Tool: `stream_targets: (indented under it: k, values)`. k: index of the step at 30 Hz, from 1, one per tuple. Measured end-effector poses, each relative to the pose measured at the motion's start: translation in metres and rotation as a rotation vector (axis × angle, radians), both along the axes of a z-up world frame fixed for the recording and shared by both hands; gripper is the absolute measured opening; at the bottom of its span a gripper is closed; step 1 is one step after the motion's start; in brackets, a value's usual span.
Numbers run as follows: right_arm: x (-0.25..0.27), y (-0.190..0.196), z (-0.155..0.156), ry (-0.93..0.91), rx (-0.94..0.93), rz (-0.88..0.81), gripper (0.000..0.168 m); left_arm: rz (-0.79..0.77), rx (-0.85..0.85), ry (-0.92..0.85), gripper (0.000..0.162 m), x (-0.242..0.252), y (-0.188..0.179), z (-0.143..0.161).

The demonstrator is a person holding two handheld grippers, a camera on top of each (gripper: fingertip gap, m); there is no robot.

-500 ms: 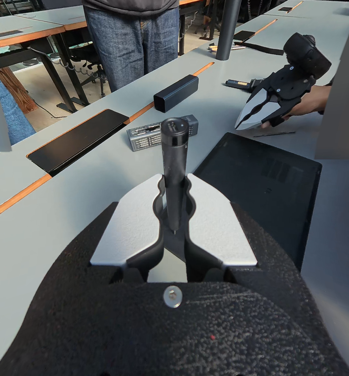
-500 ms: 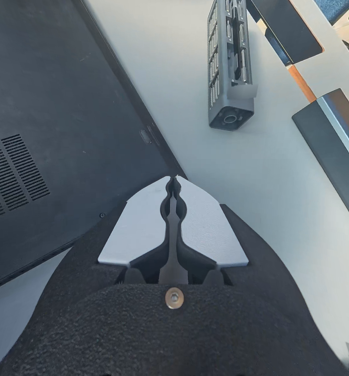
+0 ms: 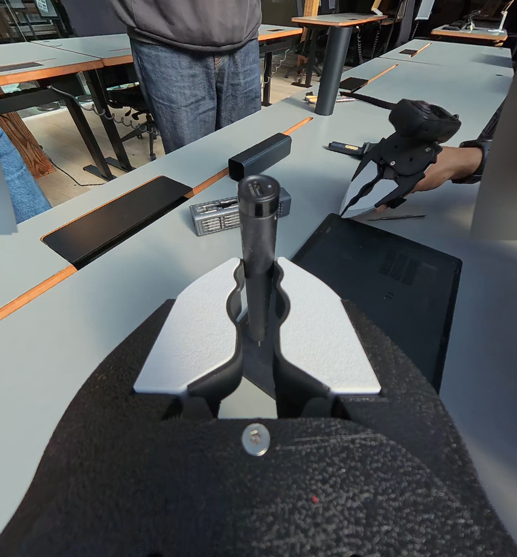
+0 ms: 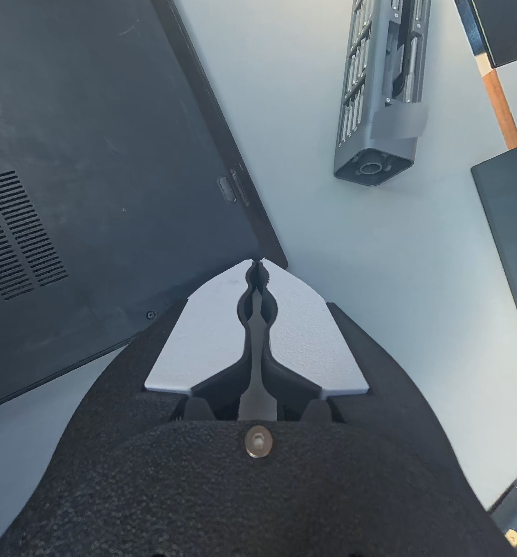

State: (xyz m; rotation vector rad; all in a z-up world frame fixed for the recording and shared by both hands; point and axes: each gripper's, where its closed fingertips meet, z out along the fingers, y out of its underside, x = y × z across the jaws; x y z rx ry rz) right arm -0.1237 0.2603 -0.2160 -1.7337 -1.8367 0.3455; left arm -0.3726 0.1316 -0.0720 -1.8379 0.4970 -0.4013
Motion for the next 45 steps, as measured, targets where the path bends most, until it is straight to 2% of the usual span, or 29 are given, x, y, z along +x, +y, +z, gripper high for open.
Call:
stream_targets:
  k: [2, 4, 6, 10, 13, 23, 26, 29, 32, 35, 38, 45]
  values:
    - [0.005, 0.002, 0.000, -0.024, 0.042, 0.013, 0.000, 0.001, 0.009, 0.000, 0.018, 0.000, -0.001, 0.005]
    - [0.002, -0.016, 0.020, 0.112, -0.036, 0.009, 0.000, 0.011, 0.021, 0.017, 0.017, -0.001, -0.006, 0.010]
    - [0.007, -0.040, 0.034, 0.167, -0.116, 0.034, 0.000, 0.018, 0.027, 0.028, 0.017, 0.000, -0.014, 0.014]
    - [0.030, -0.084, 0.016, 0.079, -0.159, 0.085, 0.000, 0.031, 0.038, 0.023, 0.017, 0.000, -0.032, 0.021]
    - [0.038, -0.100, 0.004, 0.052, -0.168, 0.085, 0.000, 0.035, 0.056, 0.019, 0.017, 0.004, -0.045, 0.028]
    - [0.040, -0.102, 0.004, 0.026, -0.069, 0.058, 0.000, 0.069, 0.071, 0.044, 0.017, 0.011, -0.083, 0.039]
    - [0.029, -0.139, 0.023, 0.155, -0.218, 0.081, 0.000, 0.098, 0.077, 0.040, 0.017, 0.010, -0.099, 0.043]
    - [0.025, -0.170, 0.021, 0.106, -0.178, 0.156, 0.000, 0.120, 0.074, 0.022, 0.017, 0.008, -0.117, 0.044]
    - [0.019, -0.184, 0.013, 0.066, -0.163, 0.193, 0.000, 0.139, 0.076, 0.004, 0.017, 0.006, -0.131, 0.044]
    - [0.019, -0.186, 0.011, 0.044, -0.137, 0.198, 0.000, 0.158, 0.075, -0.001, 0.017, 0.003, -0.144, 0.042]
    - [0.022, -0.188, 0.004, -0.033, -0.033, 0.236, 0.000, 0.176, 0.075, -0.002, 0.017, -0.001, -0.157, 0.042]
    - [0.023, -0.192, 0.002, -0.145, -0.032, 0.224, 0.000, 0.190, 0.094, -0.019, 0.017, -0.009, -0.178, 0.040]
